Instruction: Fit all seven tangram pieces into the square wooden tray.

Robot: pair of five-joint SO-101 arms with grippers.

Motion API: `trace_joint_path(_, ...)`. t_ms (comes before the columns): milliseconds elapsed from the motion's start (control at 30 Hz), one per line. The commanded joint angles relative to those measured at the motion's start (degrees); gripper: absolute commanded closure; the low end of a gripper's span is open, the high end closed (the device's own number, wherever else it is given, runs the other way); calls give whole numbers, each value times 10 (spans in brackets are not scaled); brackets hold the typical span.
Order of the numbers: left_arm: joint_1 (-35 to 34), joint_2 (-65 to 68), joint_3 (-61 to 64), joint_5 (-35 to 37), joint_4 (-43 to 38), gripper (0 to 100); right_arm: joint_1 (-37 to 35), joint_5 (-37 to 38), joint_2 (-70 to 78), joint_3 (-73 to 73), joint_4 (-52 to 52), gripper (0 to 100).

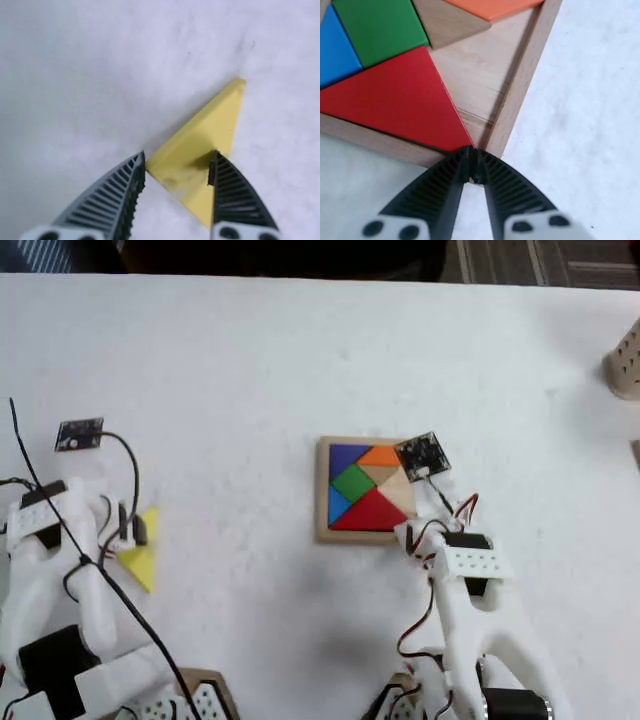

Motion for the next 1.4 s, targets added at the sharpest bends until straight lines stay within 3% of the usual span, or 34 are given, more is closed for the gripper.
trace_joint_path(0, 61, 9, -19, -1, 50, 834, 7, 2, 7, -14, -13, 981)
trace_joint_path(167, 88, 9, -68, 8, 113, 833, 8, 2, 7, -14, -13, 981)
trace_joint_path(300, 108, 9, -76, 54, 122, 833, 8, 2, 7, -14, -13, 981)
trace_joint_path(500, 145, 7, -83, 64, 132, 834, 8, 2, 7, -14, -13, 981)
trace_joint_path(733, 160, -82, -127, 67, 224, 832, 8, 2, 7, -14, -13, 981)
trace_joint_path(867, 227, -135, -113, 104, 264, 831, 8, 2, 7, -14, -13, 981)
trace_joint_path(967, 280, -137, -92, 114, 244, 831, 8, 2, 7, -14, -13, 981)
trace_joint_path(1033, 276, -131, -93, 115, 236, 831, 8, 2, 7, -14, -13, 981)
trace_joint_path(1200, 194, -130, -105, 112, 224, 824, 7, 2, 7, -14, -13, 981)
trace_joint_path(1367, 145, -129, -45, 114, 153, 670, 7, 2, 7, -14, -13, 981)
